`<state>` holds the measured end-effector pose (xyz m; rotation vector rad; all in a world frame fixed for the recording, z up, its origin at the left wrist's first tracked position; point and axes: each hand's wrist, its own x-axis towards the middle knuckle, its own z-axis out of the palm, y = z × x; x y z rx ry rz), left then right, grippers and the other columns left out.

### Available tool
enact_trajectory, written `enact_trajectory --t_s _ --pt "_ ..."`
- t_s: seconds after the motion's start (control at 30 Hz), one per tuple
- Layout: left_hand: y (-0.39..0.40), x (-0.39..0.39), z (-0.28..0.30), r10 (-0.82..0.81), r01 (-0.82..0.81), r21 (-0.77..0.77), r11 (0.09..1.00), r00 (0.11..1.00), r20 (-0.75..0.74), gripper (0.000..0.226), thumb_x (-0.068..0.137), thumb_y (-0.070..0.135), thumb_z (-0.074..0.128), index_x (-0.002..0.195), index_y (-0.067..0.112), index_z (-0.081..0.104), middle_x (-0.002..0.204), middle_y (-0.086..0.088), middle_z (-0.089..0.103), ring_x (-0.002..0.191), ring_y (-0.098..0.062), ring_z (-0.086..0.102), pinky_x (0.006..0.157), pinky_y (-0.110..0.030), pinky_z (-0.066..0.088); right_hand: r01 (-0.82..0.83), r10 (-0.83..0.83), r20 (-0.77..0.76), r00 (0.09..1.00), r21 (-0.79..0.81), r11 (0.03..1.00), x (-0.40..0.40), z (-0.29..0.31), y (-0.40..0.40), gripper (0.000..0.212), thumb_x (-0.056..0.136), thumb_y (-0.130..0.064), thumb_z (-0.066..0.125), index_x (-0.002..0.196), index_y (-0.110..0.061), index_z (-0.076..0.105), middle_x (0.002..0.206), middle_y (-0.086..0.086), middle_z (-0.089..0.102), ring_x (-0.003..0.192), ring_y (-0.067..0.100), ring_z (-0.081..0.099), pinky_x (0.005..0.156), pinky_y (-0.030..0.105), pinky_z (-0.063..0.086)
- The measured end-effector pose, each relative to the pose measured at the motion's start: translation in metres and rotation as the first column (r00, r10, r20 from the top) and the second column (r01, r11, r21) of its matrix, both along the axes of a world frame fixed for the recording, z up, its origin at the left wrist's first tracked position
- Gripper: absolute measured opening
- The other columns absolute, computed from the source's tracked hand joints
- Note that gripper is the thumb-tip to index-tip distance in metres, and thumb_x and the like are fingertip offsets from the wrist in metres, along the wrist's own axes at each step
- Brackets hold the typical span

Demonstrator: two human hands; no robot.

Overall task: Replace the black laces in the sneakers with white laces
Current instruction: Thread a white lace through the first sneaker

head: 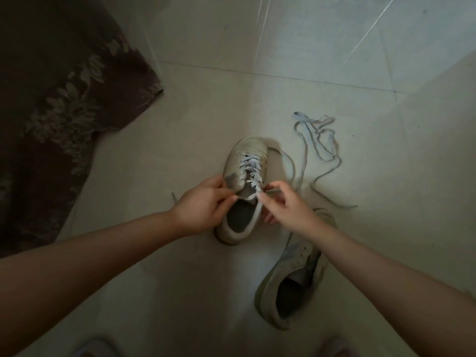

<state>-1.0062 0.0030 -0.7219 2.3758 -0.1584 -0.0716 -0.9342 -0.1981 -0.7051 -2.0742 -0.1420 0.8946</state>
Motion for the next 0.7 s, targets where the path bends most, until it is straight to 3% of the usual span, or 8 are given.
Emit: enact_trajectory --t_s 0.07,0.13,0.3,0.37,0.47,0.57,0.7 --pt "-0.002 -0.004 -0.001 -0.021 0.021 -0.001 1.000 1.000 0.015 0.046 0.088 0.044 0.037 0.068 0.010 0.061 0.083 -0.001 0.045 0.072 -0.014 0.048 0.067 -0.026 0.040 -0.044 0.045 0.075 0.996 -0.015 0.999 0.007 0.000 -0.003 0.021 0.095 -0.027 0.052 0.114 -0.023 0.043 0.081 0.005 0.064 0.067 0.022 0.065 0.071 0.042 0.056" --pt "-0.003 -0.006 0.000 -0.031 0.031 0.001 1.000 0.999 0.017 0.044 0.088 0.043 0.040 0.064 0.011 0.059 0.083 -0.001 0.044 0.071 -0.013 0.047 0.066 -0.026 0.039 -0.178 0.210 0.230 0.950 -0.151 0.972 0.013 -0.004 -0.003 0.026 0.091 -0.016 0.052 0.113 -0.025 0.041 0.074 0.000 0.060 0.065 0.021 0.059 0.068 0.039 0.049" --pt "-0.004 -0.005 0.000 -0.061 0.056 0.102 0.993 0.997 0.046 0.042 0.087 0.042 0.040 0.063 0.014 0.059 0.082 0.001 0.045 0.069 -0.017 0.052 0.060 -0.021 0.037 -0.298 0.477 0.421 0.772 -0.422 0.856 0.019 -0.005 0.004 0.011 0.087 -0.017 0.052 0.096 -0.016 0.046 0.072 0.000 0.053 0.069 0.029 0.055 0.061 0.036 0.046" --pt "-0.004 -0.005 0.000 -0.061 0.057 0.116 0.992 0.997 0.036 0.041 0.086 0.041 0.039 0.063 0.014 0.058 0.082 -0.001 0.047 0.070 -0.018 0.053 0.060 -0.022 0.038 -0.214 0.427 0.508 0.748 -0.425 0.880 0.024 0.000 0.001 0.007 0.088 -0.017 0.051 0.093 -0.014 0.046 0.067 0.004 0.054 0.063 0.030 0.055 0.057 0.034 0.043" --pt "-0.002 -0.004 -0.001 -0.061 0.059 0.099 0.993 0.998 0.018 0.040 0.085 0.039 0.039 0.060 0.013 0.057 0.081 0.002 0.043 0.070 -0.019 0.054 0.059 -0.025 0.043 0.010 0.154 0.659 0.736 -0.238 0.971 0.034 0.008 -0.006 0.007 0.087 -0.015 0.049 0.091 -0.011 0.045 0.060 0.009 0.058 0.056 0.032 0.056 0.054 0.037 0.046" --pt "-0.002 0.000 -0.001 -0.079 0.079 0.094 0.992 0.997 -0.001 0.039 0.081 0.038 0.039 0.057 0.012 0.057 0.081 0.006 0.038 0.069 -0.019 0.053 0.059 -0.024 0.041 0.015 0.108 0.693 0.712 -0.169 0.985 0.034 0.016 -0.001 0.009 0.087 -0.016 0.048 0.091 -0.010 0.044 0.061 0.008 0.061 0.058 0.031 0.062 0.056 0.042 0.050" --pt "-0.002 0.004 0.000 -0.067 0.066 0.109 0.992 0.998 -0.001 0.040 0.074 0.040 0.037 0.054 0.011 0.057 0.081 -0.001 0.046 0.068 -0.016 0.049 0.060 -0.020 0.033 0.011 0.059 0.704 0.707 -0.094 0.996 0.032 0.024 0.001 0.009 0.086 -0.015 0.051 0.090 -0.010 0.044 0.063 0.008 0.062 0.060 0.031 0.065 0.056 0.045 0.051"
